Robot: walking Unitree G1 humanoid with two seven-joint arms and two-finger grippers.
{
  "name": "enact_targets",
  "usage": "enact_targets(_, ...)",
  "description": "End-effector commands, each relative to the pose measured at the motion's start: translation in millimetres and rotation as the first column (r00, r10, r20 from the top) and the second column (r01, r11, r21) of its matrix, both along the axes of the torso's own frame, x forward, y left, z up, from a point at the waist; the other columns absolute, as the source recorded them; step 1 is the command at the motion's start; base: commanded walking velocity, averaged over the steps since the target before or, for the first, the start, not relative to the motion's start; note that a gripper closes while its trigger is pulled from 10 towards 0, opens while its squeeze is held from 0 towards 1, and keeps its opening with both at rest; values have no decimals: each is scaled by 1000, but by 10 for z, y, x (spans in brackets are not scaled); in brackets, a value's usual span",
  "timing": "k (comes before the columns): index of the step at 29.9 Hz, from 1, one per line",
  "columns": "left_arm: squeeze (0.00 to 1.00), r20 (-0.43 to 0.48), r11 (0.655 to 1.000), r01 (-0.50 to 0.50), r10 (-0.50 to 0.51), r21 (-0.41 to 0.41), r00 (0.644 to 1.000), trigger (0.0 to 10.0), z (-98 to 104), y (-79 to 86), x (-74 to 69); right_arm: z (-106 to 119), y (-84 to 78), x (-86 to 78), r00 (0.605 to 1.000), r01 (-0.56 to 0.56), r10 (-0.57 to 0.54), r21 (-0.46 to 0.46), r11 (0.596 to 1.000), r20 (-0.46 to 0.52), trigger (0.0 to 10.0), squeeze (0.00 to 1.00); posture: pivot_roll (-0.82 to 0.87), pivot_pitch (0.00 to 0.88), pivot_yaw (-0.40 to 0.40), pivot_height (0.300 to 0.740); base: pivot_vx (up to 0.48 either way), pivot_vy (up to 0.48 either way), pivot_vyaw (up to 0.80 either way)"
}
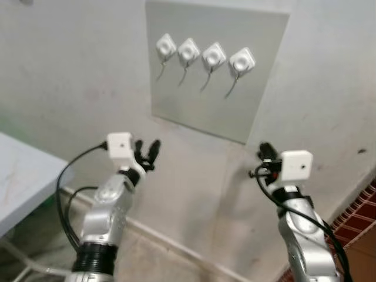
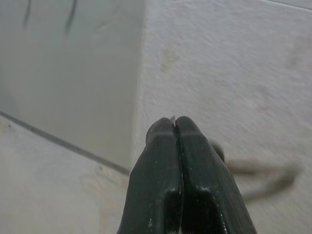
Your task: Hang keys on a hook
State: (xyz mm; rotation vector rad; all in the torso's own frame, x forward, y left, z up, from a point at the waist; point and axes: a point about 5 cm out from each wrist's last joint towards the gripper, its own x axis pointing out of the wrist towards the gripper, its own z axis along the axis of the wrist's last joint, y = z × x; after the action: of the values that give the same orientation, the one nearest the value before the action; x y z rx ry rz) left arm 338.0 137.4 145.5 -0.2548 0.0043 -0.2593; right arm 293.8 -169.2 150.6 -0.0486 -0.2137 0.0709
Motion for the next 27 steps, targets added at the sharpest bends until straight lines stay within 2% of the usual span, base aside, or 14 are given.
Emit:
enact_targets(1,0,-2,999,-35,35,7,999,10000,24,86,9,28,86,17,999,-33,33,13,999,9,10000,0,29,0,-26,740,0,0,0)
enact_targets(6,0,36,1000,-10,10,-9,999,10000,100,13,10,23,107,25,999,-47,47,8,999,5,10000,0,31,0,-27,740,0,0,0)
enact_targets(11,0,85,999,42,-44,24,995,10000,222,-127,21,40,167,43,996,-91,91,9,996,9,10000,0,33,0,-29,740,0,0,0)
enact_targets(13,0,117,992,117,-121,43,986,10000,327,-270,19,83,218,80,992,-126,126,11,992,23,10000,0,33,0,-28,740,0,0,0)
enact_targets(19,0,182,973,208,-223,96,958,10000,511,-478,-4,213,295,194,982,-182,181,15,983,58,10000,0,36,0,-29,740,0,0,0)
enact_targets(27,0,210,965,240,-258,109,943,10000,598,-563,-26,367,382,291,964,-251,245,44,967,107,10000,0,43,0,-28,740,0,0,0)
